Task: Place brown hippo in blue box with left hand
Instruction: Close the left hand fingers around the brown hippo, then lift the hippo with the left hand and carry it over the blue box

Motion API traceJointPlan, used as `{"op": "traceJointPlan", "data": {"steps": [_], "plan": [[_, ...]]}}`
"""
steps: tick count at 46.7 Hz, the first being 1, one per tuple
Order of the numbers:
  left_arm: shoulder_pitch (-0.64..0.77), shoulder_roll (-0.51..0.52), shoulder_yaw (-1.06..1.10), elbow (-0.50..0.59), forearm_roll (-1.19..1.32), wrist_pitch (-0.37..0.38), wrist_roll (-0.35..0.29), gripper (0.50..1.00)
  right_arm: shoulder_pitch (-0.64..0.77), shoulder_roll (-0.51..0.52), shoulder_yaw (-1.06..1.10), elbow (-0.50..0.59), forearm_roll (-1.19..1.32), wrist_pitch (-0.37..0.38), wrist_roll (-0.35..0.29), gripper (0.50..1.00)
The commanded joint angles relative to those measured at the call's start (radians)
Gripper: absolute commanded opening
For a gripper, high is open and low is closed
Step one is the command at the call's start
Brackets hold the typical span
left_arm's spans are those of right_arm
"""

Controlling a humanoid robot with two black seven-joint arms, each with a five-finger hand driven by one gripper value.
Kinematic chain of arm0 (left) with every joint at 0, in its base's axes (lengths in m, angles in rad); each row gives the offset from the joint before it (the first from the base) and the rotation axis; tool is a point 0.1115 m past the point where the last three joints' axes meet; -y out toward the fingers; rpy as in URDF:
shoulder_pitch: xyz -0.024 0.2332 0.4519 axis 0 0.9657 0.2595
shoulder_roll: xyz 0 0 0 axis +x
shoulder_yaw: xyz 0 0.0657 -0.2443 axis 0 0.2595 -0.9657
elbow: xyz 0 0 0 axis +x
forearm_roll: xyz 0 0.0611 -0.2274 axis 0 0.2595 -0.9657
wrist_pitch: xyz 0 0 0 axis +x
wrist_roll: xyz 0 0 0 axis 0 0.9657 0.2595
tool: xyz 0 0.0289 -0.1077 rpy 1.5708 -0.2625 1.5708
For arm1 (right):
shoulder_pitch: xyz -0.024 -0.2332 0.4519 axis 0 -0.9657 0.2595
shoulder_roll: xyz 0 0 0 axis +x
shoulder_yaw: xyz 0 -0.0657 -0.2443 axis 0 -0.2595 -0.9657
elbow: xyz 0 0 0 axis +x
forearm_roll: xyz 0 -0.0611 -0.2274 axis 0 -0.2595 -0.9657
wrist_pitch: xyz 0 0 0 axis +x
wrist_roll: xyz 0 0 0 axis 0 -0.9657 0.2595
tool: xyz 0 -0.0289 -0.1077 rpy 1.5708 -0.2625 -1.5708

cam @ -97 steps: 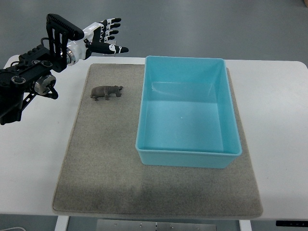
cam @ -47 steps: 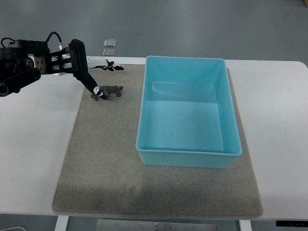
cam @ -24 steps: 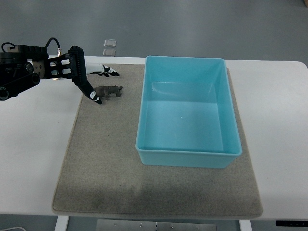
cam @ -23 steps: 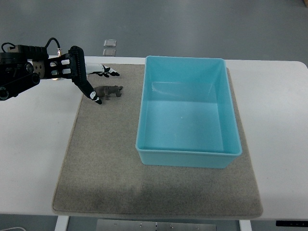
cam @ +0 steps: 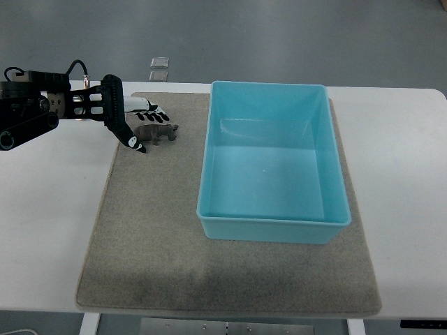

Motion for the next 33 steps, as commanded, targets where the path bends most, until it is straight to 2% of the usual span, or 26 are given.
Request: {"op": "traceJointPlan", "data": {"steps": [1,3,8,11,13,19,27,33], "plan": [[-0.001,-0.002,-0.001,-0.001,0.032,0.022,-0.001,0.825,0.0,0.0,0.0,0.0,0.0,0.001,0.0,0.936],[-0.001,-0.002,-0.001,-0.002,0.039,0.023,-0.001,0.821,0.0,0.0,0.0,0.0,0.0,0.0,0.0,0.936],[-0.001,-0.002,-0.001,-0.004,0.048,0.027,-0.001,0.741,0.0,0.0,0.0,0.0,0.0,0.0,0.0,0.936],[-0.001,-0.003,-0.001,-0.004,0.052,0.025,-0.001,0.733,0.0,0.0,0.0,0.0,0.0,0.0,0.0,0.936],[-0.001,-0.003,-0.001,-0.005,0.052,0.025,-0.001,0.705,0.0,0.0,0.0,0.0,0.0,0.0,0.0,0.936],[0.002,-0.003,-0.001,-0.005,0.052,0.025,-0.001,0.69,0.0,0.0,0.0,0.0,0.0,0.0,0.0,0.936],[-0.007,-0.003,-0.001,-0.002,0.052,0.027,0.0,0.5,0.0,0.0,0.0,0.0,0.0,0.0,0.0,0.936],[-0.015,-0.003,-0.003,-0.002,0.051,0.034,0.0,0.5,0.0,0.0,0.0,0.0,0.0,0.0,0.0,0.936]]}}
